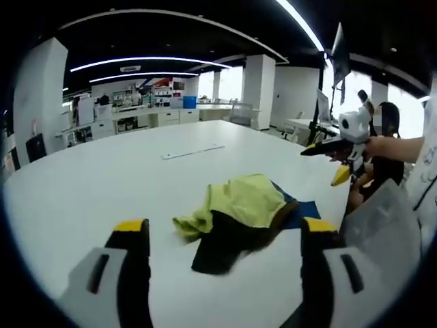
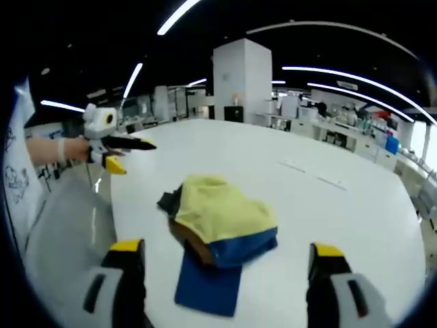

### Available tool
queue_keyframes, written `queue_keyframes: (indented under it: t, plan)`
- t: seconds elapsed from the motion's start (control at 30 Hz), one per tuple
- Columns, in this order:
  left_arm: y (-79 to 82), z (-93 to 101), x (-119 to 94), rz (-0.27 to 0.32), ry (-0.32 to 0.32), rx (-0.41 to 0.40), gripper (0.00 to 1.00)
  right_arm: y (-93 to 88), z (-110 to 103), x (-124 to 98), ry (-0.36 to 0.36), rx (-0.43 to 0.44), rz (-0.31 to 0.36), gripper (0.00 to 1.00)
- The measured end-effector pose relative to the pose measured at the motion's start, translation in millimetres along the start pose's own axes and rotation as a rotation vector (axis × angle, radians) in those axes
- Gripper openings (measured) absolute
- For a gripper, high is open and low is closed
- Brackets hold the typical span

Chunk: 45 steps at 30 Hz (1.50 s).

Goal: Fold the garment on the visible template until the final outline fits inside the template.

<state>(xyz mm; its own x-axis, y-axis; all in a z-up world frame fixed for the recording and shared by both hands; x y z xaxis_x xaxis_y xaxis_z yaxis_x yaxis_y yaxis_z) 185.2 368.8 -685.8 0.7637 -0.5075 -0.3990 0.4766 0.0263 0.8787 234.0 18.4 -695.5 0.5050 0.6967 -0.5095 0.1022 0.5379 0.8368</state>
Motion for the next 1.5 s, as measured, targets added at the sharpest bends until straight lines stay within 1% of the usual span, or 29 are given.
queue_keyframes:
  t: [0.03,0.1,0.27,0.4,0.53,0.6,0.8,1.03,1.1,1.23,1.37,1.47,1.5]
  plan:
    - [0.0,0.1,0.5,0.003,0.005,0.01,0.91,-0.3,0.6,0.5,-0.006,-0.004,-0.006,1.0]
    - [0.0,-0.1,1.2,-0.002,-0.006,0.006,0.91,-1.7,2.6,1.4,-0.007,-0.007,-0.011,1.0]
    - [-1.1,-5.6,1.1,-0.009,-0.007,0.006,0.92,-2.1,5.8,3.2,0.0,-0.003,-0.011,1.0]
    - [-1.5,-8.2,2.2,-0.019,-0.013,0.007,0.96,-4.6,6.3,2.3,0.001,-0.006,-0.022,1.0]
    - [-1.3,-8.9,1.5,-0.032,-0.022,0.027,0.99,-4.9,5.5,-0.3,0.012,-0.006,-0.031,1.0]
    - [-1.4,-8.8,2.0,-0.039,-0.031,0.03,0.99,-5.9,6.9,-0.9,0.016,-0.009,-0.036,1.0]
    - [-3.0,-10.4,2.8,-0.072,-0.035,0.074,0.99,-9.4,9.0,-5.3,0.026,-0.031,-0.061,1.0]
    - [-5.2,-13.7,0.7,-0.085,-0.036,0.08,0.99,-16.6,13.1,-9.7,0.018,-0.033,-0.085,1.0]
    - [-5.8,-15.1,-0.1,-0.092,-0.036,0.079,0.99,-21.2,13.9,-11.2,0.019,-0.056,-0.106,1.0]
    - [-7.5,-17.4,-1.7,-0.106,-0.036,0.085,0.98,-26.3,16.9,-12.7,0.03,-0.044,-0.103,1.0]
    - [-9.1,-16.9,-0.7,-0.112,-0.031,0.093,0.97,-28.5,19.4,-12.0,0.025,-0.049,-0.113,1.0]
    - [-10.6,-14.2,1.2,-0.116,-0.03,0.11,0.95,-28.4,22.2,-12.5,0.002,-0.066,-0.112,1.0]
    - [-11.5,-14.8,2.0,-0.106,-0.028,0.121,0.95,-28.7,23.2,-12.3,-0.006,-0.067,-0.11,1.0]
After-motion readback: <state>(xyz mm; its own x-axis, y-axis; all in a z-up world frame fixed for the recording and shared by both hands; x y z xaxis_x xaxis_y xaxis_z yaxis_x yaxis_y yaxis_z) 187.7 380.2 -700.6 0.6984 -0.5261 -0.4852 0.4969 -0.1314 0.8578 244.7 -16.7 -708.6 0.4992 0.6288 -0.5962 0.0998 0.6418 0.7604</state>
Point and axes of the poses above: the point that each gripper's makers call its tool centre point, and the gripper's own axes: x roughly forward along the fingers, z roughly to its right, y roughly out of its top, the point moved 9 cm from there along -x, roughly backward along the fingers, and after that the axes turned 15 degrees about -x, right-handed, at the moved point
